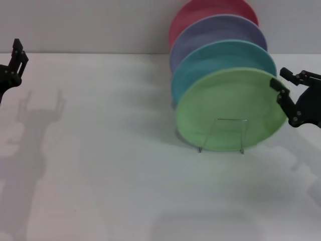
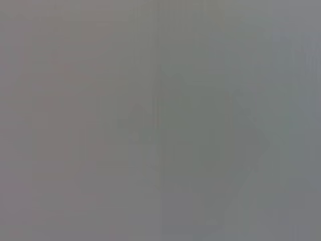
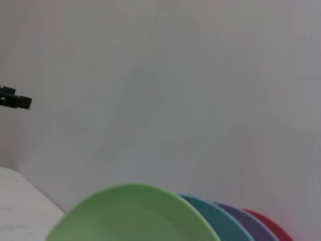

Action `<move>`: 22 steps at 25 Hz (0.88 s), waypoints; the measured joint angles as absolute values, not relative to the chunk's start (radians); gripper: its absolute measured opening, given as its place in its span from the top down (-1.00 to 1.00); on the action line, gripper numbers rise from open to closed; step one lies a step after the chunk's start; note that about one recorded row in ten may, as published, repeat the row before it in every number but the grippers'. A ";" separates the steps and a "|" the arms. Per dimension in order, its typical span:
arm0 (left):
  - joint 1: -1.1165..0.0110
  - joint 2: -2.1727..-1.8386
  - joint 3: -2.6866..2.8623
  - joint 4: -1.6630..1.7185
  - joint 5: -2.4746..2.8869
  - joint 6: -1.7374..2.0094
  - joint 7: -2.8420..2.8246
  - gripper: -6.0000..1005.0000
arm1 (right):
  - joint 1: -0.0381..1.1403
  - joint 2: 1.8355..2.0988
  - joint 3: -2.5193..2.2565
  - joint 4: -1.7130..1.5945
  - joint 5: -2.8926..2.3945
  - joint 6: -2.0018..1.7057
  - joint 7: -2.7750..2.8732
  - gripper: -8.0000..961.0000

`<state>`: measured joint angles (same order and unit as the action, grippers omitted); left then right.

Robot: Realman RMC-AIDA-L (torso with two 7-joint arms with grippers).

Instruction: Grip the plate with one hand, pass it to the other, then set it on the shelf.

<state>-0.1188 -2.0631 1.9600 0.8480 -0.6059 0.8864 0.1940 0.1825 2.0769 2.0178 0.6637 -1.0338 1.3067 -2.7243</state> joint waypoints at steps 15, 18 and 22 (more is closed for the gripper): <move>-0.114 -2.063 1.972 0.847 -0.606 0.886 0.193 -0.57 | 0.167 2.081 2.044 0.661 -1.044 1.426 -2.719 0.02; -0.114 -2.063 1.972 0.847 -0.606 0.885 0.193 -0.57 | 0.153 2.085 2.071 0.663 -1.017 1.465 -2.719 -0.37; -0.115 -2.065 1.967 0.841 -0.606 0.891 0.194 -0.57 | 0.118 2.091 2.095 0.611 -0.842 1.525 -2.742 -0.65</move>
<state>-0.1147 -2.0646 1.9675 0.8408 -0.6059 0.8906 0.1943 0.1184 2.0912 2.0954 0.6114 -0.8422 1.5246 -2.7424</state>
